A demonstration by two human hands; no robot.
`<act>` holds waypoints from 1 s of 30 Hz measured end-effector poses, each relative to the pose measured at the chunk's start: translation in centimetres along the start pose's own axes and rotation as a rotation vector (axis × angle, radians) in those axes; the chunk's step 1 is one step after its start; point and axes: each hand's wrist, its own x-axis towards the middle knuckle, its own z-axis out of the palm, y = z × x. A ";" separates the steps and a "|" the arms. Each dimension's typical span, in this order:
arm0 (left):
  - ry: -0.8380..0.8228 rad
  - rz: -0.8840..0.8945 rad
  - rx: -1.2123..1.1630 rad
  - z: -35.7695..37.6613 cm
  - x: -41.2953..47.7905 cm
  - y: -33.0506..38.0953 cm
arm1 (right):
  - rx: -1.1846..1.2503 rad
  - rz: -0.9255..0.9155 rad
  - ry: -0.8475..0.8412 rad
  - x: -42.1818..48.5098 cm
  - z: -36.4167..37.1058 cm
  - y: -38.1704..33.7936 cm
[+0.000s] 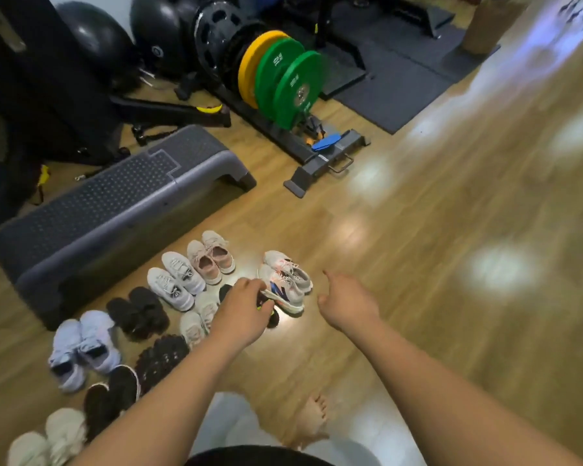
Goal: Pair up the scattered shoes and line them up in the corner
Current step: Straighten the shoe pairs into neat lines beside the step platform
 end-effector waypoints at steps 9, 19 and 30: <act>-0.084 -0.225 -0.056 4.3 11.5 1.4 | -0.099 -0.035 -0.109 14.2 -2.9 1.8; -0.249 -0.510 -0.132 12.0 26.2 -2.0 | -0.091 -0.008 -0.371 30.6 3.6 6.0; -0.293 -0.664 -0.243 31.9 37.8 -13.9 | -0.212 -0.200 -0.550 49.3 25.8 11.5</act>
